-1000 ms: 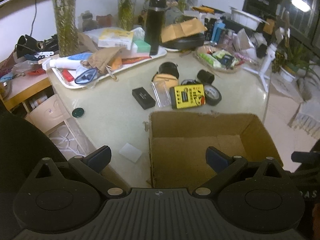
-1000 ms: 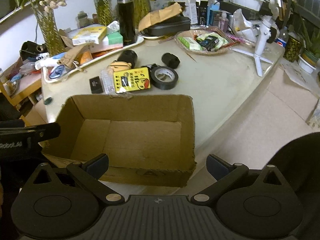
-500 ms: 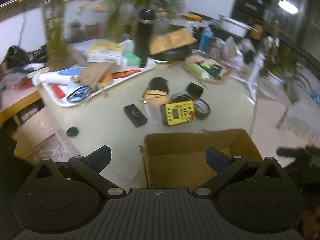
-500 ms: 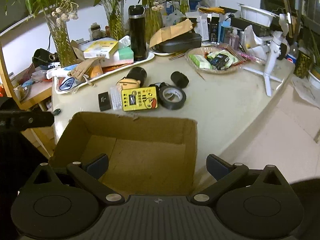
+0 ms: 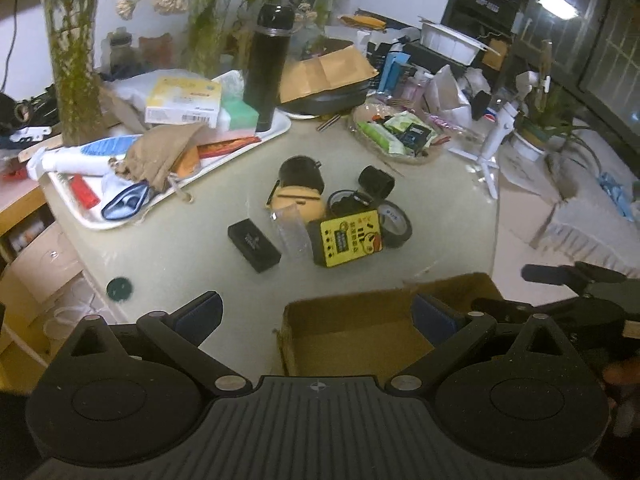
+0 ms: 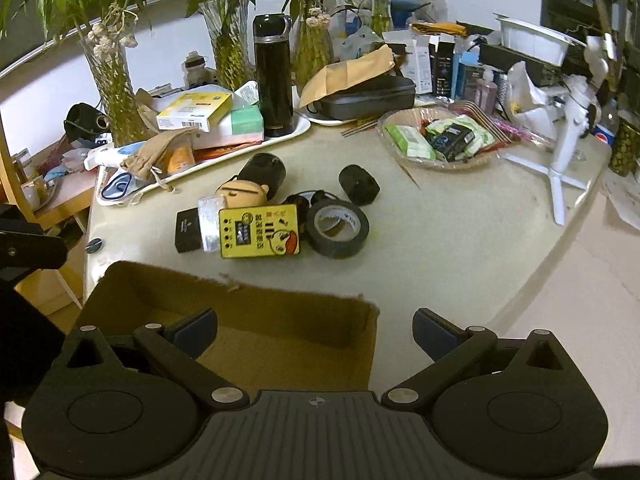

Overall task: Organize rigid objects
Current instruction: 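Lower the right tool over the black tape roll and close on it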

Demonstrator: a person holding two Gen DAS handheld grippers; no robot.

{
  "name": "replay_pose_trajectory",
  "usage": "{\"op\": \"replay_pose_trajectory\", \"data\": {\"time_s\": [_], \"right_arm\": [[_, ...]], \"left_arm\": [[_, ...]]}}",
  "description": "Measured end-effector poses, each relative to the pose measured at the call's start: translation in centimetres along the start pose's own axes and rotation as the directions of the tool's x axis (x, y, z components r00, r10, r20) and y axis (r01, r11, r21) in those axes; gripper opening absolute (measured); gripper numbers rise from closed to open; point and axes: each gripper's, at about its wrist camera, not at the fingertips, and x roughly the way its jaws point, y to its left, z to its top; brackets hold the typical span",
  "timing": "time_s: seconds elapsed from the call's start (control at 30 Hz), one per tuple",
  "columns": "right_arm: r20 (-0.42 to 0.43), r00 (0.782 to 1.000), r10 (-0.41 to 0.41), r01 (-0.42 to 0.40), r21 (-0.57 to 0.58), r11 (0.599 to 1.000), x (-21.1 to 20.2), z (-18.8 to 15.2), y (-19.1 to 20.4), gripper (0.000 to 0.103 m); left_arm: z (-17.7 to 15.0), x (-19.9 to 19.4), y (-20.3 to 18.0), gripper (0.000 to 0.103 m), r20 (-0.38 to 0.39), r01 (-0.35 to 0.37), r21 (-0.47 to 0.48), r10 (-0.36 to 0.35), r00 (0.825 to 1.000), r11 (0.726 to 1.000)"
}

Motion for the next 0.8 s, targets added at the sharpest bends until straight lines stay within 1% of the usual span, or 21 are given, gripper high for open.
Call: {"op": "replay_pose_trajectory", "data": {"time_s": [0.13,0.3,0.43,0.53,0.63,0.73,0.8], "right_arm": [[0.008,1.0,0.023,-0.023,0.006,1.0,1.4,1.2,-0.9,0.103],[0.026,0.998,0.05,-0.051,0.031,0.998,2.9,2.8,-2.0,0.103],[0.028,0.997,0.066,-0.067,0.021,0.998,4.1,3.8,-2.4,0.103],[0.019,0.997,0.076,-0.076,0.005,0.997,5.3,4.3,-2.8,0.103],[0.003,0.995,0.101,-0.101,0.008,0.995,6.6,5.0,-3.8,0.103],[-0.011,0.994,0.111,-0.11,0.028,0.994,8.0,5.5,-5.0,0.103],[-0.02,0.994,0.112,-0.111,0.022,0.994,8.8,5.8,-5.6,0.103]], "left_arm": [[1.0,0.8,0.5,0.103,0.019,-0.013,0.022,0.012,1.0,1.0],[2.3,1.9,1.2,0.103,0.05,0.012,0.031,-0.014,0.999,0.999],[3.3,3.3,1.6,0.103,0.052,0.014,0.043,-0.016,0.999,0.999],[3.9,4.4,1.8,0.103,0.055,0.009,0.066,-0.012,0.998,0.998],[4.5,5.5,1.9,0.103,0.054,0.003,0.09,-0.008,0.999,0.996],[5.2,6.7,2.3,0.103,0.055,-0.003,0.105,-0.002,0.998,0.995],[5.3,7.4,2.7,0.103,0.057,-0.009,0.108,0.003,0.998,0.994]]}}
